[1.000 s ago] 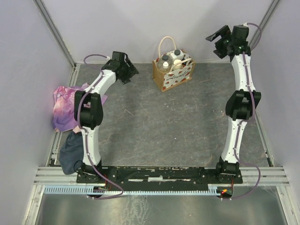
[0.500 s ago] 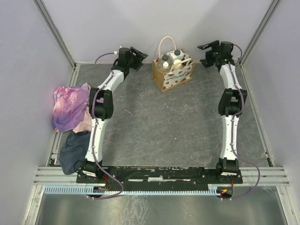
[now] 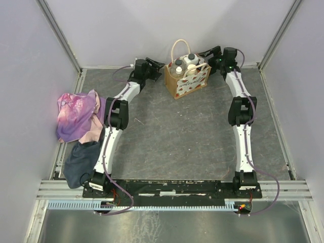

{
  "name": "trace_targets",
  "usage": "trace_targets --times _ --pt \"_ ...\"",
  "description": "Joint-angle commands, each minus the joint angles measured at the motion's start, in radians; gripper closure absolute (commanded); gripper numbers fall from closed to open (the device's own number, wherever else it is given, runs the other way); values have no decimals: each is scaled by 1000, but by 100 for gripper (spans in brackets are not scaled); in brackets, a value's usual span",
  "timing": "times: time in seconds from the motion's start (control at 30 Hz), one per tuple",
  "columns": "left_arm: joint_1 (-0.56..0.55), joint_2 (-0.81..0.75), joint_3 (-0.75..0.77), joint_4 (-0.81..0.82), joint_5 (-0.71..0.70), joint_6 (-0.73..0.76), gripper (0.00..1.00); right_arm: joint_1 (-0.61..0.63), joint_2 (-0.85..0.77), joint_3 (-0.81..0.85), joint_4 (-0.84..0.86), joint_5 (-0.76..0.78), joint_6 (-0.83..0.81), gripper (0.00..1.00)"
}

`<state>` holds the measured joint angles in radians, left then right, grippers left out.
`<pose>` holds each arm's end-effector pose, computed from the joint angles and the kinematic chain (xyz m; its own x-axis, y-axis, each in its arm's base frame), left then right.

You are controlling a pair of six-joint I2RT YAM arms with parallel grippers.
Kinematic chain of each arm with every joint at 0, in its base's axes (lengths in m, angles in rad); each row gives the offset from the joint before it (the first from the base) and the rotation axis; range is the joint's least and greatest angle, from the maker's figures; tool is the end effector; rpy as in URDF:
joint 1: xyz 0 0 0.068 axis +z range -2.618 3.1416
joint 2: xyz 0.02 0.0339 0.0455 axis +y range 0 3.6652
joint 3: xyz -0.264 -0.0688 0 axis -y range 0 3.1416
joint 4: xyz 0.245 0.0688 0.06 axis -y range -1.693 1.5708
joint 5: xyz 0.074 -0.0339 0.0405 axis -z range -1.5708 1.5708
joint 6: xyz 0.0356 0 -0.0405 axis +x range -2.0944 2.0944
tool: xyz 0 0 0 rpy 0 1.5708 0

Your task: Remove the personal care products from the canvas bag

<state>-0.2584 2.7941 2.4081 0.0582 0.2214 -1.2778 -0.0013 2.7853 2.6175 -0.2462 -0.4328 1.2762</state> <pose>0.5981 -0.1662 0.1317 -0.5210 -0.8284 -0.2058 -0.1680 0.3358 -0.9268 0.6164 0.0141 0.1811 -0.4831 0.8693 -0.1044 0.2738 0.2632 0.9251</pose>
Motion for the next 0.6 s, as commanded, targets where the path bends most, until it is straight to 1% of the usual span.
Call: trace_targets --times 0.0,0.07,0.17,0.27,0.33,0.4,0.43,0.5,0.57 --pt "-27 7 76 120 48 -71 25 50 -22 -29 75 -58 -12 0" --pt "-38 18 86 143 68 -66 24 62 -14 -51 79 -75 -13 0" --pt "-67 43 120 149 104 -39 25 85 -6 -59 38 -97 -63 0" --pt "-91 60 119 149 125 -40 26 110 -18 -121 58 -129 -56 0" --pt "-107 71 116 148 153 -52 29 126 -22 -141 49 -157 -59 0" --pt "-125 70 111 103 179 -44 35 142 -37 -173 48 -187 -75 0" --pt "-133 61 101 85 192 -29 38 149 -45 -181 7 -192 -100 0" --pt "-144 32 69 50 204 2 40 156 -86 -246 -8 -198 -129 0" --pt "-149 -8 14 29 207 18 42 166 -135 -332 28 -216 -133 0"
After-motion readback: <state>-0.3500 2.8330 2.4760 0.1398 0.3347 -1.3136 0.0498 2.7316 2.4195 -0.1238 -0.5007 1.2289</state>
